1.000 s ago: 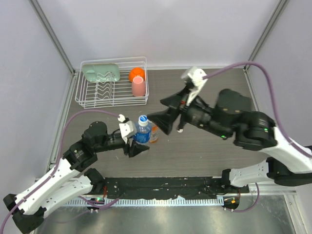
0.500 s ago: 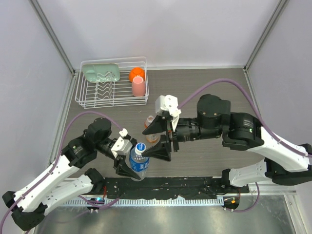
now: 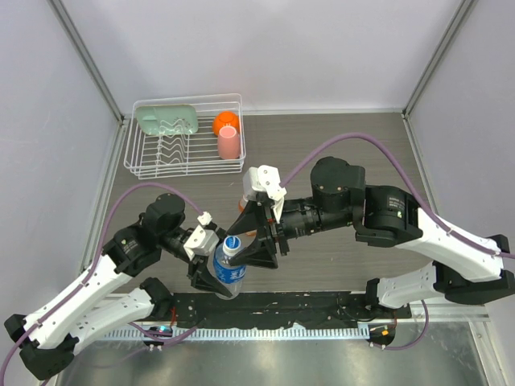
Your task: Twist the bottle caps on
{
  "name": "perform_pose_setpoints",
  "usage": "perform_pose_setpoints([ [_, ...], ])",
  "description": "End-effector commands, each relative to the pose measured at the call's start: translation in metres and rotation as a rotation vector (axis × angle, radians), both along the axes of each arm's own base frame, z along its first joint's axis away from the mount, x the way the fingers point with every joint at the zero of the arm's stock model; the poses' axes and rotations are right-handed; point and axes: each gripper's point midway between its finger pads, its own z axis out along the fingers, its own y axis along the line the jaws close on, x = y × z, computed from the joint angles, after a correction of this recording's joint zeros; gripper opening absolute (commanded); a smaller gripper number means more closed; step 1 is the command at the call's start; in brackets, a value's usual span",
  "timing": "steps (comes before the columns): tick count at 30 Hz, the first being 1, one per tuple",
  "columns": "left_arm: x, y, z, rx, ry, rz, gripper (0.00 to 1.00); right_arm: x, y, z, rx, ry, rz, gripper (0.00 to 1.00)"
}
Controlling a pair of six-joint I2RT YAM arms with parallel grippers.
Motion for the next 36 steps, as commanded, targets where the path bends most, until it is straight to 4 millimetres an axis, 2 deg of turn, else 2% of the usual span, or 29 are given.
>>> perform_pose_setpoints([
  [1,0.0,-0.001,0.016,-0.054,-0.048,-0.01,0.01,-0.002,0.008,0.007,0.036,-0.016,0.021,0.61],
  [4,0.0,0.0,0.017,-0.06,-0.051,-0.011,0.01,0.001,0.01,0.004,0.027,-0.014,0.008,0.6],
  [8,0.0,0.0,0.019,-0.066,-0.059,-0.008,0.01,0.003,0.011,0.003,0.023,-0.016,-0.003,0.54],
  [13,-0.001,0.001,0.021,-0.076,-0.069,-0.012,0.0,0.015,0.014,-0.009,-0.008,-0.021,-0.069,0.57],
  [18,-0.001,0.002,0.021,-0.074,-0.069,-0.009,0.0,0.018,0.015,-0.009,-0.006,-0.022,-0.083,0.57],
  [21,-0.001,0.003,0.021,-0.074,-0.071,-0.003,0.0,0.016,0.014,-0.004,0.006,-0.023,-0.066,0.47],
  [26,0.0,0.003,0.016,-0.068,-0.074,0.011,0.0,0.013,0.015,-0.009,-0.005,-0.017,-0.05,0.27],
  [30,0.013,0.0,0.012,-0.071,-0.137,0.078,0.0,0.018,0.017,-0.017,-0.023,-0.016,-0.074,0.07],
  [31,0.026,-0.003,0.008,-0.056,-0.172,0.137,0.0,0.021,0.017,-0.018,-0.027,-0.016,-0.094,0.01],
  [33,0.043,-0.006,0.005,-0.049,-0.229,0.221,0.0,0.033,0.017,-0.023,-0.042,-0.005,-0.157,0.01],
  [34,0.061,-0.007,0.002,-0.026,-0.263,0.317,0.0,0.036,0.018,-0.023,-0.043,-0.004,-0.179,0.01],
  [36,0.078,-0.009,0.004,-0.035,-0.305,0.395,0.0,0.053,0.02,-0.027,-0.06,0.004,-0.274,0.01],
])
